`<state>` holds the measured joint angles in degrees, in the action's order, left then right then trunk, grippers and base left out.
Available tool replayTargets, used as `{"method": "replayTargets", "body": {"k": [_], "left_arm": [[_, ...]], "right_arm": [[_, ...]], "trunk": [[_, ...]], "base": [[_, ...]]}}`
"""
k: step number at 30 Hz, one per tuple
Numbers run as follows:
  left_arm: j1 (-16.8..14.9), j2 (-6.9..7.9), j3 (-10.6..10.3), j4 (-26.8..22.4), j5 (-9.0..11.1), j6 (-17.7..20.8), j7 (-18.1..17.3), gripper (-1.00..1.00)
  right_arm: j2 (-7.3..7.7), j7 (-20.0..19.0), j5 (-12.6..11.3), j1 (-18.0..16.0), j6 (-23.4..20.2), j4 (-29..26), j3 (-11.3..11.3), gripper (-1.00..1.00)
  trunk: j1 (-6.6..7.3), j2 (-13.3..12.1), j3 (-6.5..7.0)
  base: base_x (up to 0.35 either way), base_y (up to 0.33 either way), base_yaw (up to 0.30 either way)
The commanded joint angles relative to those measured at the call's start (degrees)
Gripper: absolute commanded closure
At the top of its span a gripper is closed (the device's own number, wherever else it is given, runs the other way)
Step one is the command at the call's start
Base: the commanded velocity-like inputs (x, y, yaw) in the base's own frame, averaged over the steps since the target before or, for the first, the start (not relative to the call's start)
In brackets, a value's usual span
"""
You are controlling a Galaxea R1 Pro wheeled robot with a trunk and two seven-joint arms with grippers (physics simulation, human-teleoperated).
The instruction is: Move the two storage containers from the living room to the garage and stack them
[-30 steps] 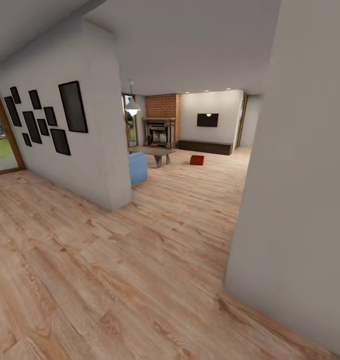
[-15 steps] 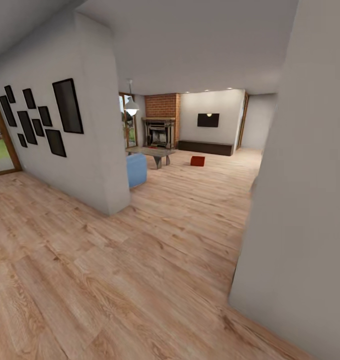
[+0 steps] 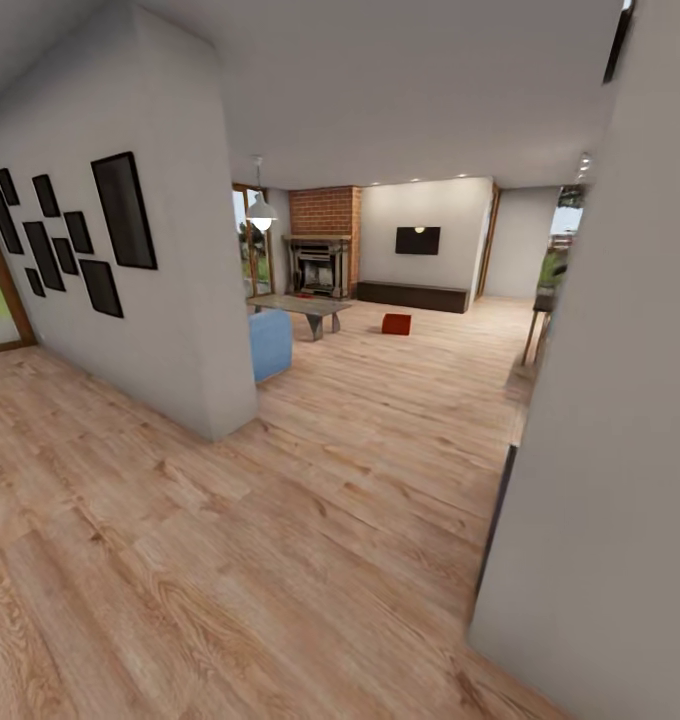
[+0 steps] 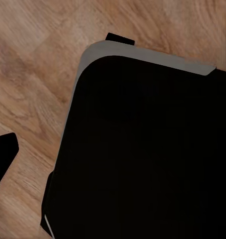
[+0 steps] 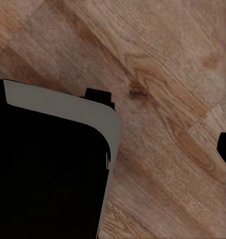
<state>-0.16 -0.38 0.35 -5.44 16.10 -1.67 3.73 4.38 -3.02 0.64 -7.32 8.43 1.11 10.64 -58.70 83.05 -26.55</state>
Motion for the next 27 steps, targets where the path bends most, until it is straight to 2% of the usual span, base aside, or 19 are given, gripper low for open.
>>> {"method": "replayTargets", "body": {"k": [1,27], "left_arm": [[0.0,-0.03,0.0,0.0,0.3,-0.2,0.2,-1.00],[0.0,-0.05,0.0,0.0,0.3,-0.5,0.2,-1.00]], "right_arm": [[0.03,-0.1,0.1,-0.1,0.3,0.1,0.2,-1.00],[0.10,-0.1,0.1,-0.1,0.4,0.1,0.3,-1.00]], "trunk": [[-0.03,0.0,-0.06],[-0.03,0.0,-0.06]], "base": [[0.323,0.000,0.000],[0.323,0.000,0.000]]}}
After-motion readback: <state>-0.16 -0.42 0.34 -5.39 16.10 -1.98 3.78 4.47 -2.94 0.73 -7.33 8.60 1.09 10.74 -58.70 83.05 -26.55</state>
